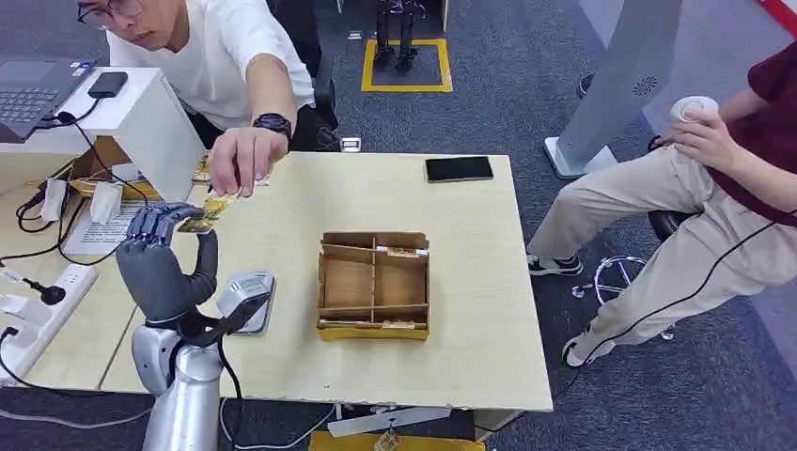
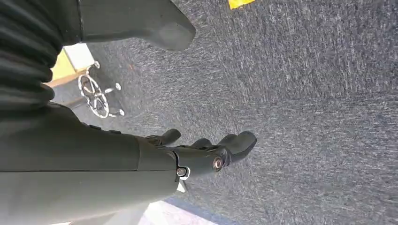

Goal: Pass the card to the sensor for recognition and then transmit it.

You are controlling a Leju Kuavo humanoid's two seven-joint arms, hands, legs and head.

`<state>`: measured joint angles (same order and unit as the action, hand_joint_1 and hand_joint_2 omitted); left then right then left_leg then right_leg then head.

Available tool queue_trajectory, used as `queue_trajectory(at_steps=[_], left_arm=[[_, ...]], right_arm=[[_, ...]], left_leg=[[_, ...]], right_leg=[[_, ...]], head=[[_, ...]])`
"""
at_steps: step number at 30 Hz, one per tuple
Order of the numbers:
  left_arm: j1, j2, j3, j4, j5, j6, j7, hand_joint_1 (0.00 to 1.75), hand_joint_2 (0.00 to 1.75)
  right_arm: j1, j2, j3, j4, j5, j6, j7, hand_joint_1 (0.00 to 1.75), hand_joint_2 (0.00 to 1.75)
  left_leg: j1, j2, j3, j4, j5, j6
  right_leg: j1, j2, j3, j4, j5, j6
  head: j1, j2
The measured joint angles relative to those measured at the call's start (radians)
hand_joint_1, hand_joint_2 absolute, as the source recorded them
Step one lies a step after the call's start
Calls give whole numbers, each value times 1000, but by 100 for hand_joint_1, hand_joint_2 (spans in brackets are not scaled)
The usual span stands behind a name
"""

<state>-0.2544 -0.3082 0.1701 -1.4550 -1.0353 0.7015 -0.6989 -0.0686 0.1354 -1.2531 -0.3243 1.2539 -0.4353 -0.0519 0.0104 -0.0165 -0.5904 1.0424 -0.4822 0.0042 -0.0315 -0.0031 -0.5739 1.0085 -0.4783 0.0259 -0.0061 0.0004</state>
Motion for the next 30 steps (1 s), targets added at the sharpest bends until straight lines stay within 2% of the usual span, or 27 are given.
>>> queue_trajectory(at_steps=[17,24,30], left_arm=[[0,0,0,-17,-4,0,0,175,175],[1,-1,-1,-25,122,0,-1,175,175],[1,0,-10,-35,183,0,-2,175,175]], right_arm=[[-1,-3,12,3,-8,3,-14,0,175],[-1,-4,13,4,-13,1,-13,0,175],[0,-4,13,5,-17,1,-11,0,175]], left_leg=[[0,0,0,0,0,0],[0,0,0,0,0,0],[0,0,0,0,0,0]], right_leg=[[0,0,0,0,0,0],[0,0,0,0,0,0],[0,0,0,0,0,0]], head=[[0,0],[0,0],[0,0]])
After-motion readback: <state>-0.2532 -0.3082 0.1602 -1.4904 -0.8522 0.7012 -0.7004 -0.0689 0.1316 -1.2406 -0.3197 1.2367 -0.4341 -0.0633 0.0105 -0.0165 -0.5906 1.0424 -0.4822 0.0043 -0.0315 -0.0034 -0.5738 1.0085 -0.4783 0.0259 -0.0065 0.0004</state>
